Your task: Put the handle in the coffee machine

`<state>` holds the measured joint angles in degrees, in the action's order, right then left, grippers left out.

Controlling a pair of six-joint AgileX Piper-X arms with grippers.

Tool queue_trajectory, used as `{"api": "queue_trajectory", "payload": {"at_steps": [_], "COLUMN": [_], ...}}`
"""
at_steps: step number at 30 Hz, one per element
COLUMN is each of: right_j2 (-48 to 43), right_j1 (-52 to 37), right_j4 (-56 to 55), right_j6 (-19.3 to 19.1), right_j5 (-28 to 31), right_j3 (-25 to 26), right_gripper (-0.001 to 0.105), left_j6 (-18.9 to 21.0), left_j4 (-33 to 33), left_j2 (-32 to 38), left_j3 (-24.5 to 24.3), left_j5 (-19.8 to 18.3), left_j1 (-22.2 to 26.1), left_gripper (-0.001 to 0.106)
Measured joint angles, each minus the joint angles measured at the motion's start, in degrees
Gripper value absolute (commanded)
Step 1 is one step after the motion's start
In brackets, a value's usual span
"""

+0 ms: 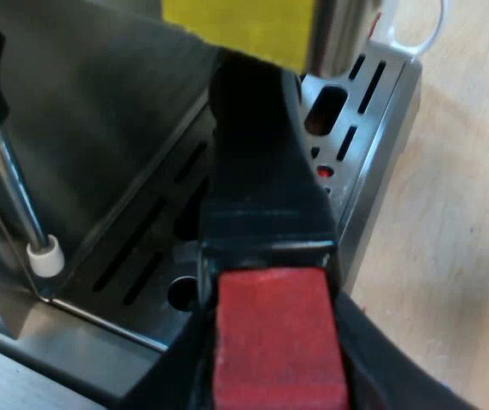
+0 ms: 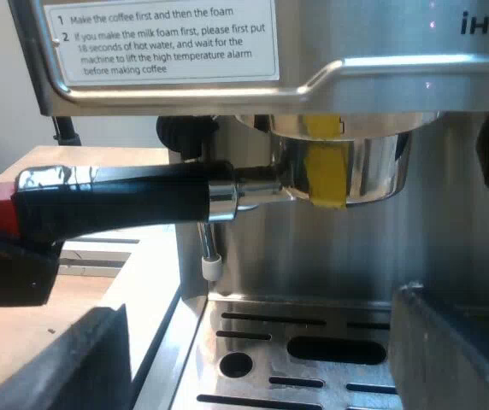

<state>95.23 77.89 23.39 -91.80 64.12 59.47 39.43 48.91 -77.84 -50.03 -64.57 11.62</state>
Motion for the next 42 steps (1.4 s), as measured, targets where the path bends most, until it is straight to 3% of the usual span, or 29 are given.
{"api": "queue_trajectory", "payload": {"at_steps": [24, 31, 42], "right_j2": [0.0, 0.0, 0.0], "right_j1": [0.0, 0.0, 0.0], "right_j4": [0.0, 0.0, 0.0], "right_j6": [0.0, 0.0, 0.0], "right_j5": [0.0, 0.0, 0.0], "right_j3": [0.0, 0.0, 0.0], "right_gripper": [0.064, 0.064, 0.064], "left_j6": [-3.23, -3.39, -2.54], "left_j4": [-4.8, -5.92, -2.78], "left_j2": [-0.24, -0.24, -0.24], "left_j3": [0.0, 0.0, -0.15], "left_j5": [0.75, -0.37, -1.41], "left_j1": [-0.12, 2.0, 2.61], "left_gripper": [0.0, 0.0, 0.0]}}
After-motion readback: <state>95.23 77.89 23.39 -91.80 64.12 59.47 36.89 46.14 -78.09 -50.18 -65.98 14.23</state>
